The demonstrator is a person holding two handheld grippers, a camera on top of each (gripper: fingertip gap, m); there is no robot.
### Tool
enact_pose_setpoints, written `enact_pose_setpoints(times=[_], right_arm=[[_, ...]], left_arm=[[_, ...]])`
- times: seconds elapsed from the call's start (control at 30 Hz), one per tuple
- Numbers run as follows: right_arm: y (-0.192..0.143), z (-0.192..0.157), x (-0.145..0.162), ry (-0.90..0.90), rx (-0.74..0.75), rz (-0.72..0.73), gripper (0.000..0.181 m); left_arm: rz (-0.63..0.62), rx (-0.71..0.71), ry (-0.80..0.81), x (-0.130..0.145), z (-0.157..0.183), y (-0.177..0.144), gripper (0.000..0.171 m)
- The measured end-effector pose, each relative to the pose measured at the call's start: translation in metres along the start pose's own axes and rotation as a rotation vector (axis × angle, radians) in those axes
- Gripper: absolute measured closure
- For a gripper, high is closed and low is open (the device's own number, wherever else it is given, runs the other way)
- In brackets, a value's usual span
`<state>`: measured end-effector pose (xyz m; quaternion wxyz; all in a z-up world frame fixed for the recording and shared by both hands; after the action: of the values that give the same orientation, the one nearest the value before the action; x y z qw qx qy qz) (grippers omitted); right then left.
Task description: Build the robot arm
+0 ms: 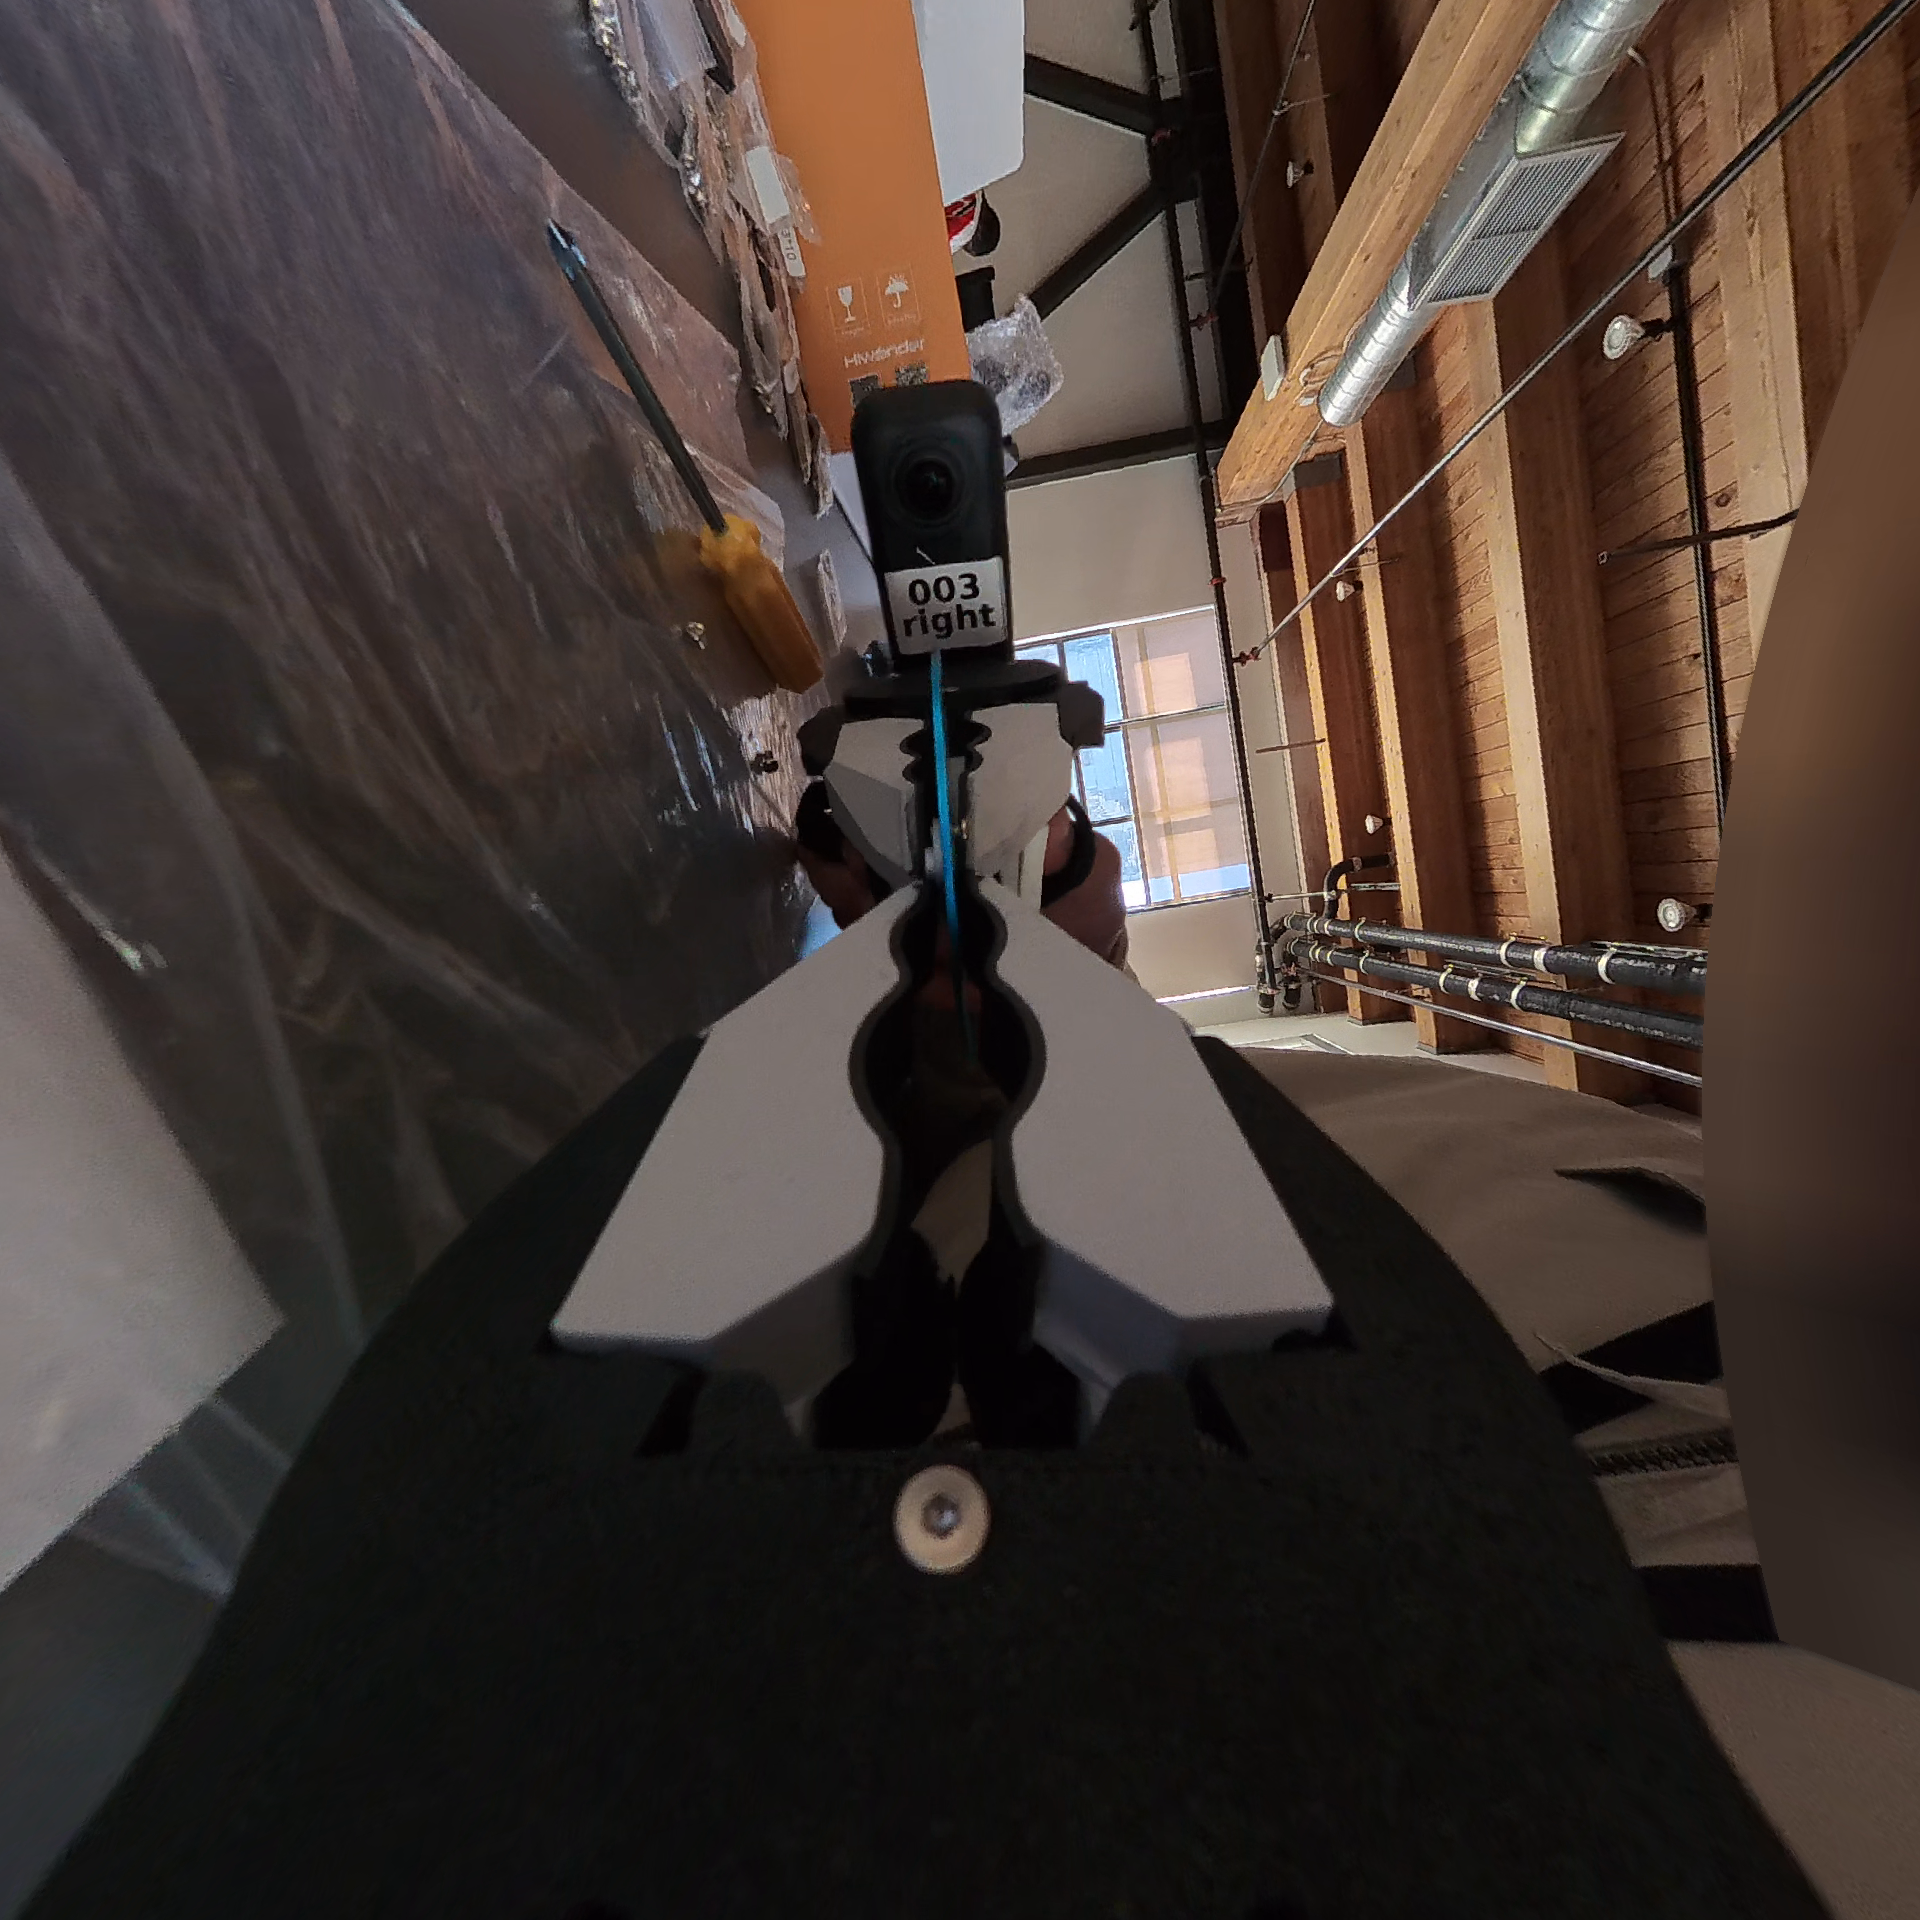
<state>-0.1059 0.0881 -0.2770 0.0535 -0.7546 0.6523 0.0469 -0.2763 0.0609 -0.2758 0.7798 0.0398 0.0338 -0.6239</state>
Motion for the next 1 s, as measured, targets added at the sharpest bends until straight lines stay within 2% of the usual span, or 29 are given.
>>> enact_pose_setpoints(times=[0.13, 0.17, 0.23, 0.27, 0.4, 0.53, 0.6, 0.67, 0.77, 0.83, 0.87, 0.93, 1.0], right_arm=[[0.001, -0.004, -0.005, -0.111, 0.089, -0.010, 0.177], [0.000, -0.007, -0.005, -0.165, 0.130, -0.010, 0.176], [-0.007, -0.014, -0.007, -0.323, 0.239, 0.011, 0.161], [-0.013, -0.019, -0.005, -0.407, 0.276, 0.017, 0.161], [-0.039, -0.035, 0.011, -0.772, 0.450, 0.043, 0.161], [-0.048, -0.037, 0.039, -0.978, 0.621, -0.062, 0.159], [-0.038, -0.043, 0.047, -1.050, 0.641, -0.020, 0.157], [-0.027, -0.045, 0.046, -0.991, 0.640, 0.104, 0.150], [-0.015, -0.040, 0.040, -0.805, 0.439, 0.119, 0.146], [-0.014, -0.040, 0.039, -0.758, 0.370, 0.107, 0.144], [-0.013, -0.041, 0.043, -0.796, 0.372, 0.074, 0.145], [-0.003, -0.045, 0.059, -0.925, 0.387, -0.090, 0.144], [0.007, -0.042, 0.073, -1.104, 0.484, -0.202, 0.146]], left_arm=[[0.030, -0.024, 0.001, -0.001, -0.001, -0.001, 0.168], [0.032, -0.034, 0.011, -0.001, 0.000, -0.001, 0.168], [0.032, -0.041, 0.029, -0.001, 0.001, -0.001, 0.168], [0.034, -0.044, 0.038, -0.001, 0.002, -0.001, 0.168], [0.028, -0.083, 0.101, 0.000, 0.005, -0.001, 0.168], [0.030, -0.105, 0.140, -0.001, 0.008, -0.002, 0.168], [0.035, -0.089, 0.131, 0.000, 0.009, -0.003, 0.168], [0.052, -0.051, 0.118, 0.001, 0.010, -0.003, 0.168], [0.066, -0.036, 0.132, 0.003, 0.012, -0.005, 0.168], [0.082, -0.058, 0.150, 0.003, 0.012, -0.009, 0.168], [0.093, -0.079, 0.166, 0.002, 0.011, -0.013, 0.168], [0.115, -0.142, 0.220, 0.000, 0.011, -0.023, 0.168], [0.134, -0.183, 0.260, 0.000, 0.011, -0.034, 0.168]])
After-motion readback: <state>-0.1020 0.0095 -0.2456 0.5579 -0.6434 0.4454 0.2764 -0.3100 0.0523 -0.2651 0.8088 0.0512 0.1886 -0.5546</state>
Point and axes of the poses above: each gripper's, where its closed fingertips meet, y out along the fingers, x out of its underside, z = x × y across the jaws, the point moved 9 cm from there along -y, back along the fingers, and after that the axes turned 4 degrees about -y, right-handed, at the moved point
